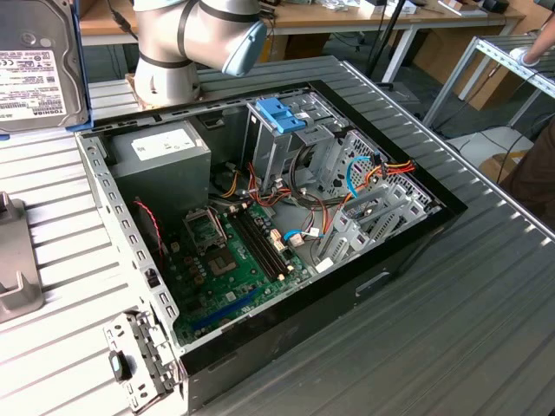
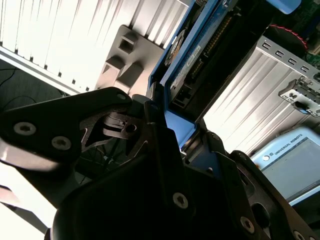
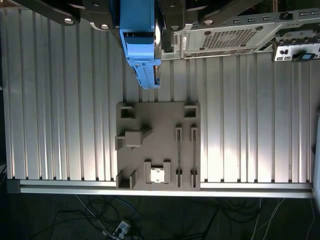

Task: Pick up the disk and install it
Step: 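Pick up the disk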

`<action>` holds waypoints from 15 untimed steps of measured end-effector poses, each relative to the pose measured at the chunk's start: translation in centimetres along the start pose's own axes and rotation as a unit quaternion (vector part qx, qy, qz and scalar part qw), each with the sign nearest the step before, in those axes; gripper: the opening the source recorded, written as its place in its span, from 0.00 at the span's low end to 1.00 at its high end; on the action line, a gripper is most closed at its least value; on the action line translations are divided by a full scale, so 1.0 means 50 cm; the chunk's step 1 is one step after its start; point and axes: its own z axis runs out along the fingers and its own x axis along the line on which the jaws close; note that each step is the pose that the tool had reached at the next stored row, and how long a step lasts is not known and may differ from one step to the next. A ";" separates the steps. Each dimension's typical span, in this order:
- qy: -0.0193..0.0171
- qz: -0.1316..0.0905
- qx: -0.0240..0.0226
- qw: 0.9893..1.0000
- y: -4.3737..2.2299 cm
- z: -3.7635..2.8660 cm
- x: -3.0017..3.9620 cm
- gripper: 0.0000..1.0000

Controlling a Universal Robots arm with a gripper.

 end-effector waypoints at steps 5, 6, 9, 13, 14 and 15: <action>0.000 0.000 0.000 1.000 -0.003 0.000 0.004 0.37; 0.000 0.000 0.000 1.000 -0.004 -0.001 0.005 0.37; 0.000 0.000 0.000 1.000 -0.006 -0.001 0.006 0.37; 0.001 0.000 0.000 1.000 -0.010 -0.001 0.008 0.37; 0.001 0.000 0.000 1.000 -0.010 -0.001 0.008 0.37; 0.001 0.000 0.000 1.000 -0.010 -0.001 0.008 0.37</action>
